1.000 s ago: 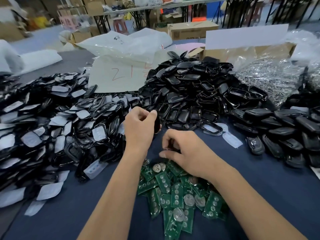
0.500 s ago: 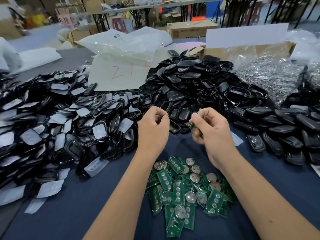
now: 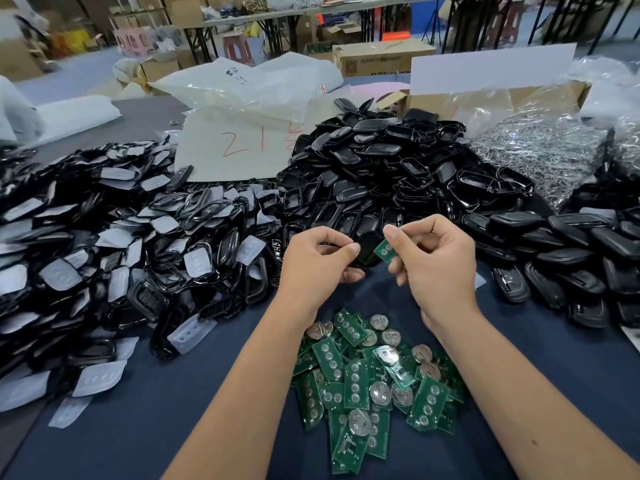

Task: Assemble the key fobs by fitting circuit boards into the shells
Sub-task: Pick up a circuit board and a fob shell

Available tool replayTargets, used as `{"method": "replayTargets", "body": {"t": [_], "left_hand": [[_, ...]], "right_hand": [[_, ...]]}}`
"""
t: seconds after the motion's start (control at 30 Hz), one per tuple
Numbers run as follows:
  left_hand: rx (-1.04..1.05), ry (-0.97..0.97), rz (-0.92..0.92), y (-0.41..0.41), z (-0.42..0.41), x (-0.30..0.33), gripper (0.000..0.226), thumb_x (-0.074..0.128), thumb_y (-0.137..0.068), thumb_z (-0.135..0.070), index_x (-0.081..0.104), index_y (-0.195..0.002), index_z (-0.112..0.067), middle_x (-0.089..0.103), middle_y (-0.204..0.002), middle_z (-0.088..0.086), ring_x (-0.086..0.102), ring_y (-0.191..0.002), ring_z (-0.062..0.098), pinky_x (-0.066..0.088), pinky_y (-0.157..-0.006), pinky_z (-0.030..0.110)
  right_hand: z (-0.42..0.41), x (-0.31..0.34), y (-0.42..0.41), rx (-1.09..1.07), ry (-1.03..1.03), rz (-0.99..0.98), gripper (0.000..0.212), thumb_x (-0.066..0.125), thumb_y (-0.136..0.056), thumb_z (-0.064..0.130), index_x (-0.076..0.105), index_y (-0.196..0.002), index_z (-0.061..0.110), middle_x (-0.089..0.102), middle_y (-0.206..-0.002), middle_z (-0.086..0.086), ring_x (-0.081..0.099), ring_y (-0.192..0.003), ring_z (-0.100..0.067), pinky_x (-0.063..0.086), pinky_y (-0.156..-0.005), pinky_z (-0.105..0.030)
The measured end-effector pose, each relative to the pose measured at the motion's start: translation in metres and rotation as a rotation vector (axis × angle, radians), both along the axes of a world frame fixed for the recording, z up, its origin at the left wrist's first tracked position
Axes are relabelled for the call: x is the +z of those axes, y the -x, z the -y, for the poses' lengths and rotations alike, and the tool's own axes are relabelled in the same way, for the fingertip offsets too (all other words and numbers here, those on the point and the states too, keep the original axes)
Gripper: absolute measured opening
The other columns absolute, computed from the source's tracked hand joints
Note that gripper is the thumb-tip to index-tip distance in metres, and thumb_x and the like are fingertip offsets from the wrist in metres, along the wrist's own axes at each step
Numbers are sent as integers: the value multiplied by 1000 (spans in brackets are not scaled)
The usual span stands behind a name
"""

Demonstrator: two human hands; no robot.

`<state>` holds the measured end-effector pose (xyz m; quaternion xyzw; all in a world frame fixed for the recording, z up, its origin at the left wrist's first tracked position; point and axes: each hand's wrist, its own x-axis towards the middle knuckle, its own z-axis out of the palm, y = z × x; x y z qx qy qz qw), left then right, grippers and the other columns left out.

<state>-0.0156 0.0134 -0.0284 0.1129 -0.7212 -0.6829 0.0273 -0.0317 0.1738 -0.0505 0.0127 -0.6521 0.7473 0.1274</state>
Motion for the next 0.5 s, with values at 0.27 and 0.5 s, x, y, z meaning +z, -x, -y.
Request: {"method": "replayTargets", "body": {"t": [0.27, 0.5], "left_hand": [[-21, -133, 48, 0, 0, 1, 13, 66, -97, 1, 77, -93, -5, 75, -78, 7, 75, -68, 24, 62, -68, 27], [-30, -144, 52, 0, 0, 1, 18, 62, -99, 1, 78, -92, -5, 77, -81, 15, 75, -67, 23, 60, -65, 24]], "right_hand": [[4, -1, 0, 71, 65, 23, 18, 77, -89, -4, 67, -101, 6, 76, -78, -11, 78, -71, -31, 63, -64, -29], [4, -2, -1, 119, -20, 7, 18, 82, -86, 0, 69, -96, 6, 77, -78, -12, 77, -65, -32, 62, -59, -29]]}}
